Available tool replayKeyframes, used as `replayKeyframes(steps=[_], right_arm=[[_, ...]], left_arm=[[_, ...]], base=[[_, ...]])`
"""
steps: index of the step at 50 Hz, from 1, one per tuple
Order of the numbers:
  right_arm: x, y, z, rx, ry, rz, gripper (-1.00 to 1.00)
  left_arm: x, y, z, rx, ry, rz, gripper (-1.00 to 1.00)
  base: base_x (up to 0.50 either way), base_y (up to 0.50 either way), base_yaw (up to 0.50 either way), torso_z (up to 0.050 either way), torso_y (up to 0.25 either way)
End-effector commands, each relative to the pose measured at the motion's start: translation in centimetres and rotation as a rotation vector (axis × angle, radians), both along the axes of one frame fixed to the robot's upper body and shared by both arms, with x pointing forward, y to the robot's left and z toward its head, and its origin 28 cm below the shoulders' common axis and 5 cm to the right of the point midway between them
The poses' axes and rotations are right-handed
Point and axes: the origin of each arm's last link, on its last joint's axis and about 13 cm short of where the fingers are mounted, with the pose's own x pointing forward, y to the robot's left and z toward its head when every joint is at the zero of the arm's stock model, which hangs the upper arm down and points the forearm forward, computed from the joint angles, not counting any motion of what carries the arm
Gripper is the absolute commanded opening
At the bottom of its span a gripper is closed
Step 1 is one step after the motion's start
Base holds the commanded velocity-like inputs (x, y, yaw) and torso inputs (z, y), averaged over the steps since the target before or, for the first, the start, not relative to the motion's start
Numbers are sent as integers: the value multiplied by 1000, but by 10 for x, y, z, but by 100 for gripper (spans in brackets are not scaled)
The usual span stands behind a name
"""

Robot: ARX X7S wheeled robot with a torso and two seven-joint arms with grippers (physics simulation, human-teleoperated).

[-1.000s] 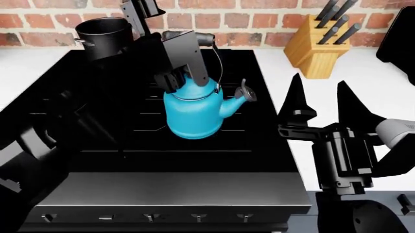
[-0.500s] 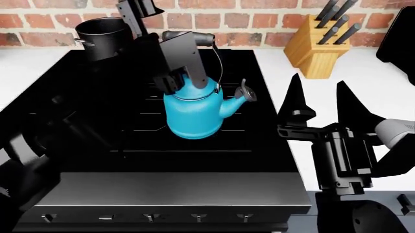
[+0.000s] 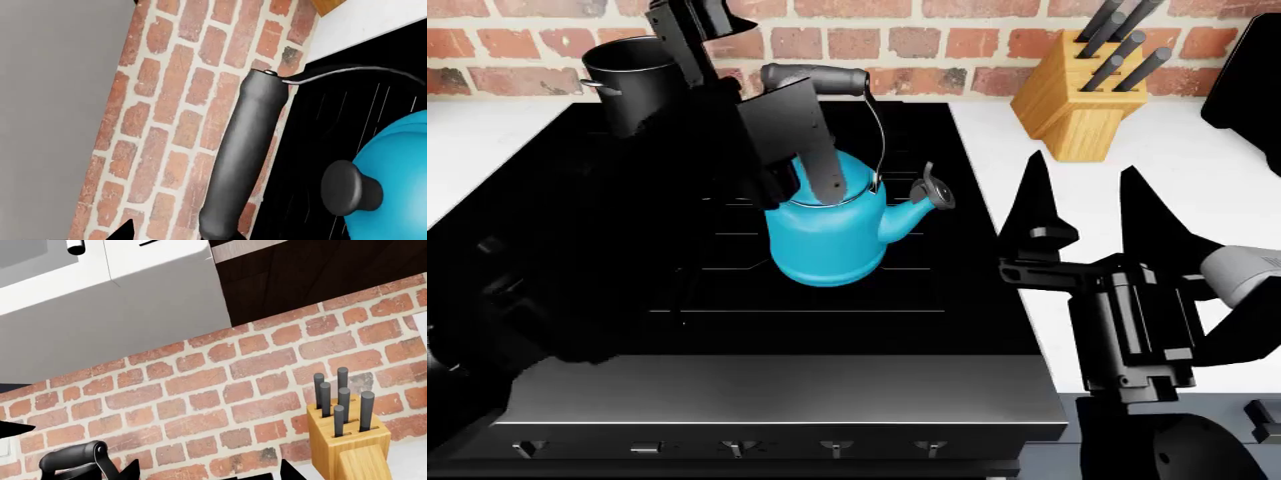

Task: Pick the kettle from the counter and place it on a stove burner. Then turn the burner on.

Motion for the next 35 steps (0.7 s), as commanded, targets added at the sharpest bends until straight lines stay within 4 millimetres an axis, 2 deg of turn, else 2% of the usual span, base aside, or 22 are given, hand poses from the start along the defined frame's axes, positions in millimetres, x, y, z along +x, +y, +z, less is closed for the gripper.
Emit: replayKeyframes(steps=[1, 3, 9, 17, 21, 26, 30, 35], right_arm=[[-1, 0, 0, 3, -1, 2, 100], [-1, 0, 0, 4, -2, 2, 100], [-3, -1, 2, 4, -9, -1, 100], [-5, -1, 5, -1, -22, -5, 100], [-7, -1, 6, -7, -27, -6, 100], [-9, 0, 7, -18, -36, -6, 100], [-9, 1, 7, -25, -42, -6, 100], [-9, 3, 6, -32, -42, -1, 100]], left_arm=[[-23, 7, 4, -4, -51, -8, 100], [-29, 9, 6, -12, -63, -8, 100], [-63, 12, -1, -80, -136, -24, 100], [-109, 21, -18, -391, -283, -5, 100], [-113, 25, -46, -573, -290, 22, 100], [-108, 32, -79, -827, -305, 62, 100], [-105, 36, -97, -933, -318, 76, 100], [-105, 39, -108, -1005, -321, 69, 100]], base=[[0, 0, 0, 0, 0], [0, 0, 0, 0, 0], [0, 0, 0, 0, 0], [0, 0, 0, 0, 0], [0, 0, 0, 0, 0], [0, 0, 0, 0, 0], [0, 0, 0, 0, 0], [0, 0, 0, 0, 0]])
